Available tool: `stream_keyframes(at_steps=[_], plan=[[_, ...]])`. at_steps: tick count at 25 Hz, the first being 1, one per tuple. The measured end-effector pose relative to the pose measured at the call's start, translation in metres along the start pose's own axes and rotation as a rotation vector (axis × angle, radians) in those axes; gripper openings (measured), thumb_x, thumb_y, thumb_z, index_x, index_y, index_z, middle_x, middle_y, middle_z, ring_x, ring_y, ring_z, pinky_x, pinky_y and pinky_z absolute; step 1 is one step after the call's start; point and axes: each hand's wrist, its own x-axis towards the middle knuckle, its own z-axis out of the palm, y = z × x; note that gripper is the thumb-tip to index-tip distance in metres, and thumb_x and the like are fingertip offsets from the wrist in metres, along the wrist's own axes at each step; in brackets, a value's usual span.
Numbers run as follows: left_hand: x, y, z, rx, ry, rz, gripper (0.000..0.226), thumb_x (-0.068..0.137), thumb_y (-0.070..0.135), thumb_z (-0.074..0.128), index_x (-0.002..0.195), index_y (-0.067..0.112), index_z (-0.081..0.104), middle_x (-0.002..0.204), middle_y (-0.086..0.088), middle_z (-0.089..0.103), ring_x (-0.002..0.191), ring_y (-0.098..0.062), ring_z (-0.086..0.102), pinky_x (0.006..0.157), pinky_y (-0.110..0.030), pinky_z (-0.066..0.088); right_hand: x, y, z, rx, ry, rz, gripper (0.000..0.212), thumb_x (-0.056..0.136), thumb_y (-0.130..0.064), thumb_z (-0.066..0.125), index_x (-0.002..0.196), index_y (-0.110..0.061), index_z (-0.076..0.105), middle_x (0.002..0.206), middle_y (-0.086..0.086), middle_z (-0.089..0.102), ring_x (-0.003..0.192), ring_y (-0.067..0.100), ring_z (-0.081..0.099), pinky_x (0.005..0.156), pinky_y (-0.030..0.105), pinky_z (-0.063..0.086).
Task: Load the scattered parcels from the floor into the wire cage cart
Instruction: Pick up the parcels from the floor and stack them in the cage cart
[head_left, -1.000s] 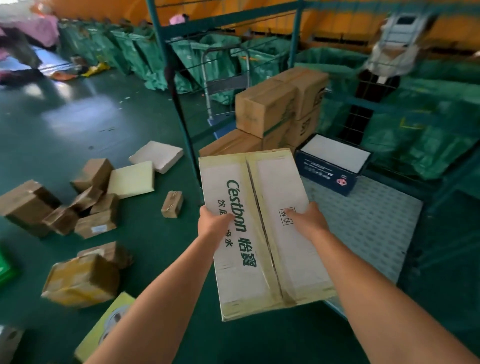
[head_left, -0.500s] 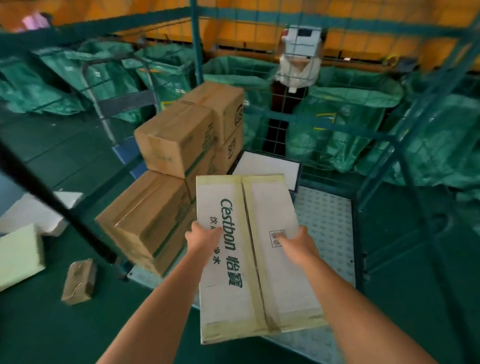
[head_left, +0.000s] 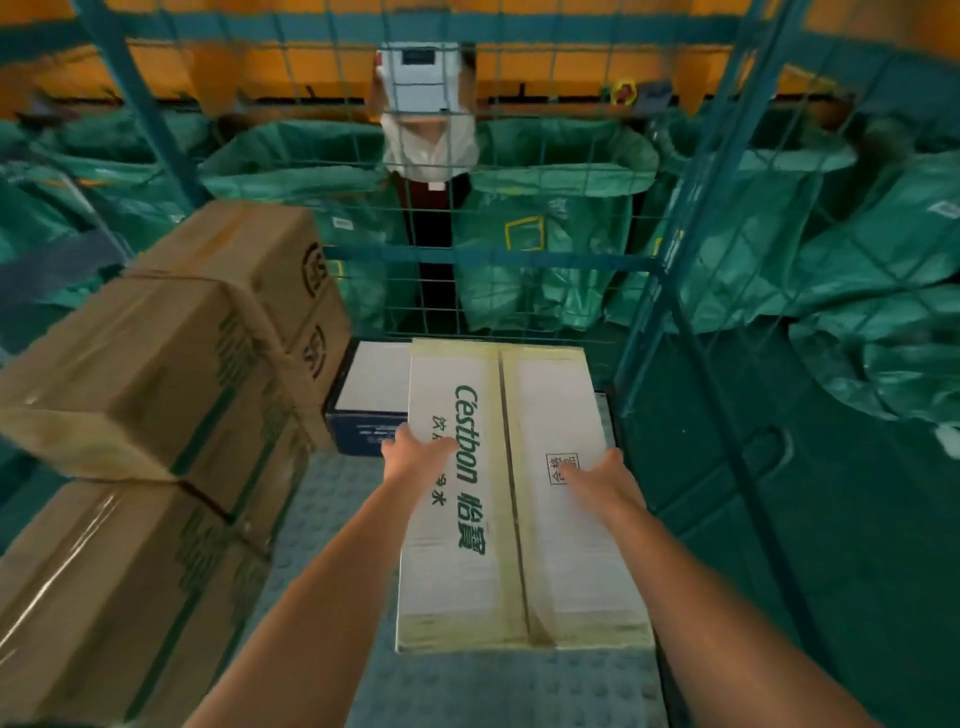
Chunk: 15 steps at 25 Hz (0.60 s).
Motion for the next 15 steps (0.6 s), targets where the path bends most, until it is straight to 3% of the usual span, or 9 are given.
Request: stream_keyframes(at_steps=[3, 7, 12, 15], plan=[[0.034, 0.040, 0.047, -0.006, -0.078, 0.023, 0.077, 0.074, 0.035, 0.066, 0.142, 0.017, 0.035, 0.143, -0.012, 0.037, 0.119, -0.034, 0.051, 0.093, -0.048, 0.050, 0.050, -0.006, -0.038, -0.025, 0.083, 0.045, 0.064, 0.086, -0.043, 0.062, 0.133, -0.010, 0.035, 0.131, 0.014, 0.053, 0.112, 0.035, 0.057, 0.092, 0.040, 0.048], [0.077, 0.063, 0.097, -0.005, -0.173, 0.036, 0.076, 0.078, 0.034, 0.067, 0.144, 0.019, 0.031, 0.136, -0.009, 0.050, 0.118, -0.032, 0.054, 0.097, -0.050, 0.049, 0.109, -0.007, -0.056, -0.052, 0.132, 0.097, 0.066, 0.084, -0.045, 0.059, 0.134, -0.012, 0.033, 0.129, 0.014, 0.053, 0.107, 0.035, 0.059, 0.091, 0.044, 0.049], [0.165, 0.066, 0.152, 0.096, -0.236, -0.052, 0.084, 0.063, 0.046, 0.064, 0.138, 0.029, 0.031, 0.133, -0.008, 0.050, 0.120, -0.034, 0.049, 0.094, -0.047, 0.047, 0.198, -0.002, -0.037, -0.113, 0.143, 0.156, 0.066, 0.087, -0.045, 0.058, 0.137, -0.012, 0.031, 0.132, 0.014, 0.050, 0.110, 0.036, 0.057, 0.090, 0.043, 0.049], [0.223, 0.068, 0.181, 0.094, -0.274, -0.086, 0.063, 0.060, 0.045, 0.067, 0.115, 0.029, 0.042, 0.120, -0.009, 0.056, 0.112, -0.031, 0.054, 0.090, -0.047, 0.049, 0.254, 0.002, -0.016, -0.150, 0.124, 0.205, 0.070, 0.089, -0.046, 0.058, 0.142, -0.012, 0.026, 0.136, 0.016, 0.046, 0.115, 0.038, 0.054, 0.093, 0.045, 0.048]])
